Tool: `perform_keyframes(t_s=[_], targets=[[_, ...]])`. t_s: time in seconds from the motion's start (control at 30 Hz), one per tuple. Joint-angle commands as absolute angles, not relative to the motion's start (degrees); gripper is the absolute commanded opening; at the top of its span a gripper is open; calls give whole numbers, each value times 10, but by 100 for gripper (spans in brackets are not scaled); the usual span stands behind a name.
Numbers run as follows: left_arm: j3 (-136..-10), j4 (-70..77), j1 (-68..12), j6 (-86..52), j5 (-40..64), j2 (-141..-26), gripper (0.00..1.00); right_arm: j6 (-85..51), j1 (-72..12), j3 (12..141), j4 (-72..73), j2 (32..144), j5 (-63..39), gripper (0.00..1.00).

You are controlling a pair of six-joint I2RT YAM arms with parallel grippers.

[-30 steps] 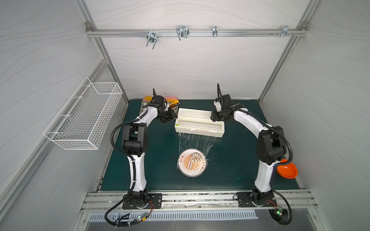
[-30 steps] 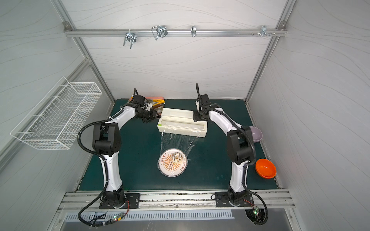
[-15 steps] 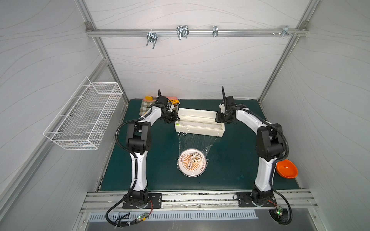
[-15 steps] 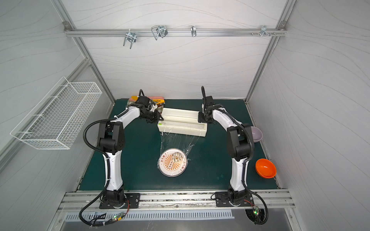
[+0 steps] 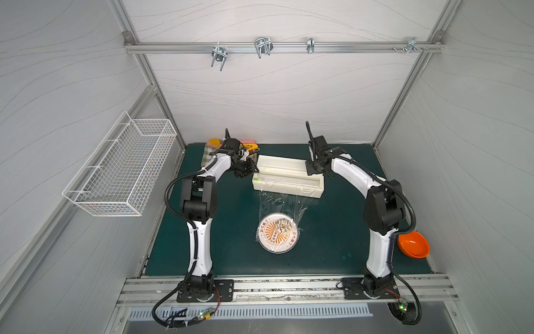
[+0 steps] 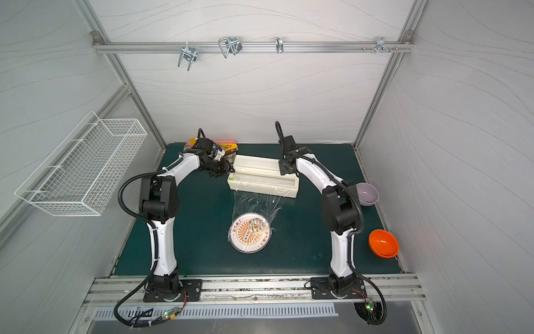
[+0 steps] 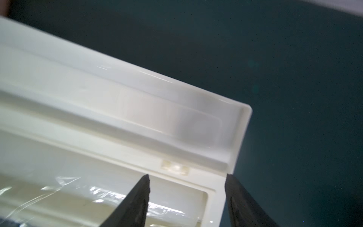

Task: Wrap the plate with plastic wrap
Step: Tear off the plastic wrap from the plastic wrap cutting box.

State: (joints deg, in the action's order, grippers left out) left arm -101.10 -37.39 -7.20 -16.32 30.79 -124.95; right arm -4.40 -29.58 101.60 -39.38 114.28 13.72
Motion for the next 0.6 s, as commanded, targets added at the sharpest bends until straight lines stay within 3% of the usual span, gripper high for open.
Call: perform_keyframes(t_s=[0.0,0.13,0.27,0.57], targets=[[-987,-363,-69,-151,319,-1220,48,122,-373,1058,-387,1148,41,53],[-984,-359,-63,-149,325,-1227,42,196,-419,1088,-359,1189,-97,36],[-974,-355,-60,-149,328,-1230,35,205,-431,1157,-360,1253,-154,36],[-956,-338,-51,-149,340,-1228,20,226,-433,1233,-338,1337,-164,36]])
